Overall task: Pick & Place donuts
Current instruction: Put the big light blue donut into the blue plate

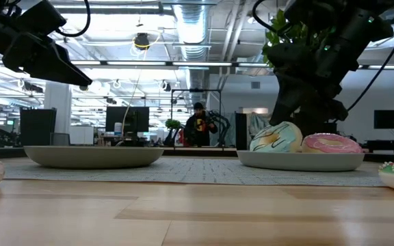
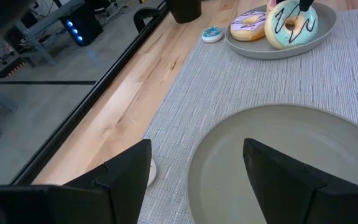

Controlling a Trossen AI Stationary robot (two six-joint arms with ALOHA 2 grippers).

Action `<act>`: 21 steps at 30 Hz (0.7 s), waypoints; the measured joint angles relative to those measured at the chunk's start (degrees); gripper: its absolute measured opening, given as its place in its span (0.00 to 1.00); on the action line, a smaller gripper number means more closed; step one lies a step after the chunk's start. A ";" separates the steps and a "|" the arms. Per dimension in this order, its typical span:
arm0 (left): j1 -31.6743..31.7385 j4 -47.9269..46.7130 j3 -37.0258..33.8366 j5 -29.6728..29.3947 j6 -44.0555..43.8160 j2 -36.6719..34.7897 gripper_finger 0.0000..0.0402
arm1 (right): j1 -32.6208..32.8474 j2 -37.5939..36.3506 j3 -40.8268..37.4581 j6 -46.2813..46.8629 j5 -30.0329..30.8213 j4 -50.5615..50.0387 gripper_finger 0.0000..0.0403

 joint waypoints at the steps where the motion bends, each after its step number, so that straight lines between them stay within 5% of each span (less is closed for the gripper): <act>1: 0.00 0.00 0.00 0.00 -0.01 0.00 0.62 | 0.00 0.00 0.00 -0.04 0.00 0.00 0.59; 21: 0.02 -0.17 0.02 0.00 -0.28 0.00 0.62 | 1.70 0.00 0.05 -9.10 4.18 -0.55 0.59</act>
